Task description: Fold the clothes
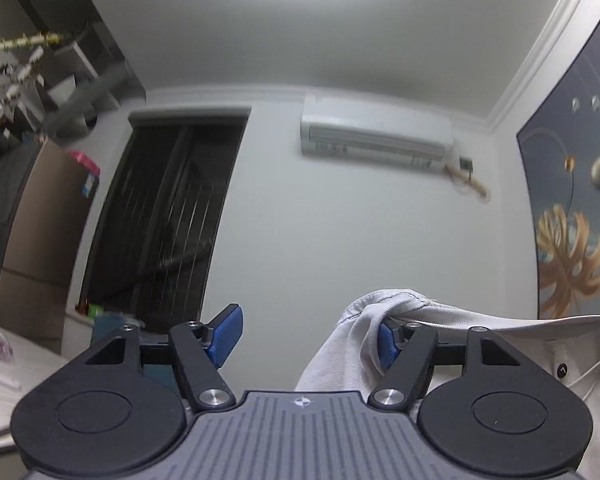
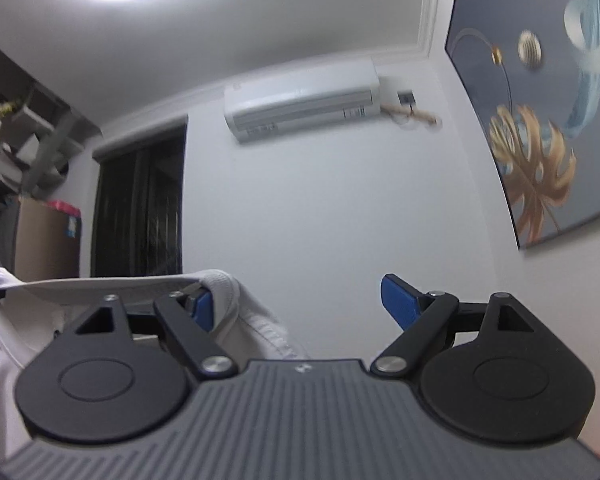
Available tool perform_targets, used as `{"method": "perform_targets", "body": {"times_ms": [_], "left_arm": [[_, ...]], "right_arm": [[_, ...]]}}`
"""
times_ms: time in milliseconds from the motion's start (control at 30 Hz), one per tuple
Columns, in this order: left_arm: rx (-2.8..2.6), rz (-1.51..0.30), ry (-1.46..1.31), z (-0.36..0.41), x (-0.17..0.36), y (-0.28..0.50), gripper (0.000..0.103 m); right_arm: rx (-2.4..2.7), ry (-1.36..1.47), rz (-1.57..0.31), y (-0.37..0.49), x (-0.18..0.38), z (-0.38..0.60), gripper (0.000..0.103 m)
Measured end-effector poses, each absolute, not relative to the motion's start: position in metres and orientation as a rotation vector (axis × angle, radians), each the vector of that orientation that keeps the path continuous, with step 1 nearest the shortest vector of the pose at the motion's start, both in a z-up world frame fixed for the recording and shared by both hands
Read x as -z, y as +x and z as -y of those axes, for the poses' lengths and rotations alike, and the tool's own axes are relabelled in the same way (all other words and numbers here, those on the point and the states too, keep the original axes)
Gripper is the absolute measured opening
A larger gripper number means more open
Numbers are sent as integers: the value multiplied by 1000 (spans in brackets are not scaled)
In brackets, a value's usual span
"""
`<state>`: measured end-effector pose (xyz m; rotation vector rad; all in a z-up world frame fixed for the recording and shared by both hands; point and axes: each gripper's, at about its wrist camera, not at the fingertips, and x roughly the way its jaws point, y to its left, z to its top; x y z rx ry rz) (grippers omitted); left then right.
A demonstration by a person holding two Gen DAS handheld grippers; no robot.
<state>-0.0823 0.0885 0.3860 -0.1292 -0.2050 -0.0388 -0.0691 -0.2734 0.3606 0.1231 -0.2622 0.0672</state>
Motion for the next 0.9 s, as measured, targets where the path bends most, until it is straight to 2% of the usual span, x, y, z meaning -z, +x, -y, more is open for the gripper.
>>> {"method": "perform_targets", "body": {"times_ms": [167,600,733,800,900], "left_arm": [[37,-5,-133,-84,-287,41,72],[-112,-313,-43,-69,-15,438,72],[-153,-499,-44,-80,87,515,72],[-138,-583,-38,-87,121,537,72],[-105,-712,-18,-97,164,567,79]], "right_arm": [[-13,89,65,29,-276,269,85],[95,76,-309,409,-27,244,83],[82,43,-427,495,61,231,83],[60,22,-489,515,100,225,83],[39,15,-581,533,137,220,83]]}}
